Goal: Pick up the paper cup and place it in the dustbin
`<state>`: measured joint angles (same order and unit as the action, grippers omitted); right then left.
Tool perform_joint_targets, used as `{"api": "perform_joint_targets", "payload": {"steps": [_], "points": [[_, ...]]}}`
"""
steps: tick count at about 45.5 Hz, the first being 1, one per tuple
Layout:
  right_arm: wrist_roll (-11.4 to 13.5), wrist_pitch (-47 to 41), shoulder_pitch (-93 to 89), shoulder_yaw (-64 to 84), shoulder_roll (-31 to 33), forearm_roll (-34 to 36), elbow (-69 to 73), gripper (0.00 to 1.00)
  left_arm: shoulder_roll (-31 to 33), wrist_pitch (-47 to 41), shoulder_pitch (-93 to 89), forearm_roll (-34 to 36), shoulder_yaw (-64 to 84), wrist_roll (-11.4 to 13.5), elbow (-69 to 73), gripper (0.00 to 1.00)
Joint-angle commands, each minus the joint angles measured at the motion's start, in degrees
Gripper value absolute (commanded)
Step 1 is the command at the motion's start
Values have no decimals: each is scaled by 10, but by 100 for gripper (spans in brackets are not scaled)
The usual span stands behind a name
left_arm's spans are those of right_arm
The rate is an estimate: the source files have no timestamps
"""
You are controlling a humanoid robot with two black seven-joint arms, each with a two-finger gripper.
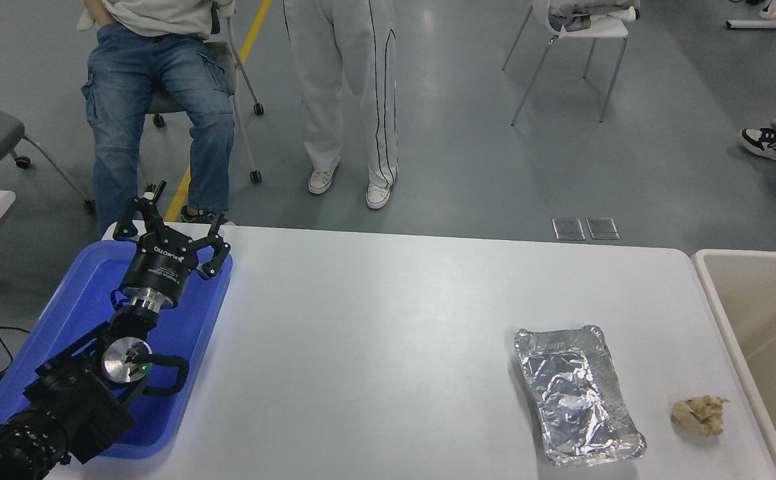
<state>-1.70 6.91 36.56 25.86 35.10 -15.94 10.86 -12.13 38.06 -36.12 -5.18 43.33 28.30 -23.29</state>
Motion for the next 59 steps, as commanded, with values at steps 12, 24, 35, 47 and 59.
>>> {"api": "perform_joint_targets", "payload": {"steps": [12,24,35,47,59], "points": [[0,15,0,0,-5,1,2,99,0,0,0,0,0,0,0,100],[-1,14,9,-1,-5,2,9,99,0,0,0,0,0,0,0,100],[0,13,40,-2,31,2,106,99,0,0,0,0,0,0,0,100],[0,8,96,6,120,1,267,100,0,0,0,0,0,0,0,100],[0,-65,204,61,219,1,396,100,0,0,0,0,0,0,0,100]]}}
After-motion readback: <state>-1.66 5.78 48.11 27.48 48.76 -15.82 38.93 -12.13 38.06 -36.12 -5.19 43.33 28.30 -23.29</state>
